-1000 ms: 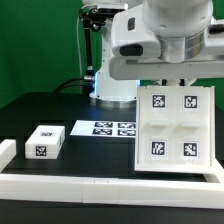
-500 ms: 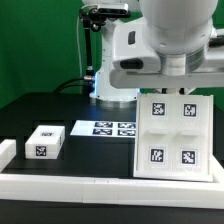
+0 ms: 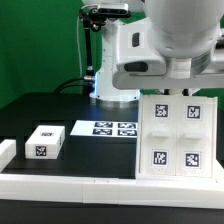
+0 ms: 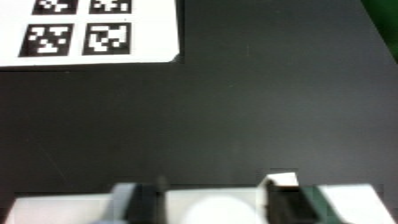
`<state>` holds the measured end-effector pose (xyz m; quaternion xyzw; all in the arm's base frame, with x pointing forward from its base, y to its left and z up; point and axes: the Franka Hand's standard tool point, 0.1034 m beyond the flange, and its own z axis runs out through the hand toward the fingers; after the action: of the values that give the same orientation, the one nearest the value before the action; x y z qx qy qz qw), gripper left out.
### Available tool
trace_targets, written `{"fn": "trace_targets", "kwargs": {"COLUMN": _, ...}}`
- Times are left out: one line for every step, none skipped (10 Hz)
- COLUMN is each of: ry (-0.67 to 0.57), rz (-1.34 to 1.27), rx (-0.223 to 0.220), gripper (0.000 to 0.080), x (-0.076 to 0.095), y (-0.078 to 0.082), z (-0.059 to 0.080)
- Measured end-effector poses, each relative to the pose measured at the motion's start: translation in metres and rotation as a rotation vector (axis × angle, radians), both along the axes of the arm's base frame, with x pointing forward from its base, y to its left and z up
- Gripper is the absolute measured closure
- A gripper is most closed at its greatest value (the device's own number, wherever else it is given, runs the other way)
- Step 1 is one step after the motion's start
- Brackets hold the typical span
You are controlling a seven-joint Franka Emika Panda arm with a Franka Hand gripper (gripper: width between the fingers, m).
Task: Assemble cabinet
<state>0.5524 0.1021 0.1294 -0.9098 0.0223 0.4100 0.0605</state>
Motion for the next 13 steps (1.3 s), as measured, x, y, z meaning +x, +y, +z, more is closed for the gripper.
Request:
{"fn": "trace_targets", "kwargs": {"ry": 0.000, "rz": 0.000, "rx": 0.000, "gripper": 0.0348, "x": 0.000, "y": 0.000, "z": 0.000}}
{"fn": "trace_targets", "kwargs": {"ry": 0.000, "rz": 0.000, "rx": 0.000, "gripper": 0.0223, "x": 0.000, "y": 0.000, "z": 0.000}}
{"fn": "trace_targets", "kwargs": {"ry": 0.001, "rz": 0.002, "rx": 0.000, "gripper": 0.0223, "x": 0.000, "y": 0.001, "z": 0.000}}
{"fn": "trace_targets", "kwargs": {"ry": 0.000, "rz": 0.001, "rx": 0.000, "gripper": 0.0165, "x": 0.000, "y": 0.000, "z": 0.001}}
{"fn": "trace_targets", "kwargs": {"ry": -0.005, "rz": 0.001, "rx": 0.001, "gripper": 0.0154, "x": 0.001, "y": 0.000, "z": 0.003}}
{"fn": "trace_targets", "kwargs": {"ry": -0.017, "rz": 0.003, "rx": 0.004, "gripper": 0.0154, "x": 0.003, "y": 0.000, "z": 0.007}}
{"fn": "trace_targets", "kwargs": {"ry": -0.029, "rz": 0.004, "rx": 0.006, "gripper": 0.0151, "x": 0.006, "y": 0.000, "z": 0.014}}
{"fn": "trace_targets", "kwargs": {"ry": -0.042, "rz": 0.006, "rx": 0.009, "gripper": 0.0151, "x": 0.008, "y": -0.001, "z": 0.022}}
{"fn": "trace_targets", "kwargs": {"ry": -0.066, "rz": 0.017, "rx": 0.020, "gripper": 0.0151, "x": 0.010, "y": 0.000, "z": 0.027}}
{"fn": "trace_targets", "kwargs": {"ry": -0.133, "rz": 0.028, "rx": 0.033, "gripper": 0.0151, "x": 0.011, "y": 0.002, "z": 0.029}}
{"fn": "trace_targets", "kwargs": {"ry": -0.176, "rz": 0.045, "rx": 0.042, "gripper": 0.0151, "x": -0.003, "y": 0.002, "z": 0.029}}
{"fn": "trace_targets", "kwargs": {"ry": -0.194, "rz": 0.066, "rx": 0.053, "gripper": 0.0151, "x": -0.019, "y": 0.001, "z": 0.023}}
{"fn": "trace_targets", "kwargs": {"ry": -0.213, "rz": 0.084, "rx": 0.064, "gripper": 0.0151, "x": -0.030, "y": 0.000, "z": 0.020}}
